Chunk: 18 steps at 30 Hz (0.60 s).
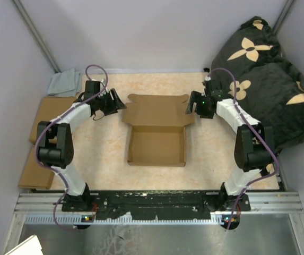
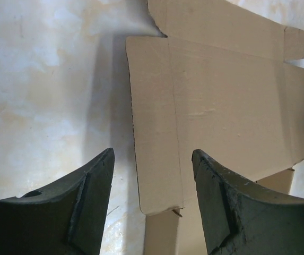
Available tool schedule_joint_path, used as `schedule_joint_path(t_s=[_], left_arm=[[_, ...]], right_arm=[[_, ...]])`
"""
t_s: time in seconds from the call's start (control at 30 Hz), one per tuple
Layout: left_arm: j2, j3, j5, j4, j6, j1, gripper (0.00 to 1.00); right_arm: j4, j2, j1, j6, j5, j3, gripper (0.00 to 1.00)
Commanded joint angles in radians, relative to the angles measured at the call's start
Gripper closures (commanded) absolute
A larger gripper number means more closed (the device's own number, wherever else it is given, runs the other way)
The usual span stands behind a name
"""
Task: Fold the paper box
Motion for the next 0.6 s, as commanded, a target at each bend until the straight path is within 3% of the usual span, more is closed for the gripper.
schedule_joint_path(t_s=[0.0, 0.4, 0.57], left_arm=[[0.042, -0.004, 0.079, 0.011, 0.016, 0.003, 0.34], [0.072, -0.022, 0.117, 0.051, 0.001, 0.002, 0.34], [0.076, -0.018, 0.12, 0.049, 0.003, 0.003, 0.36]], right_arm=[[0.027, 0.021, -0.022, -0.014, -0.06, 0.075, 0.19], [0.007, 0.134, -0.023, -0.023, -0.082, 0.142, 0.2], [-0.003, 0.175, -0.022, -0.029, -0.121, 0.175, 0.29]])
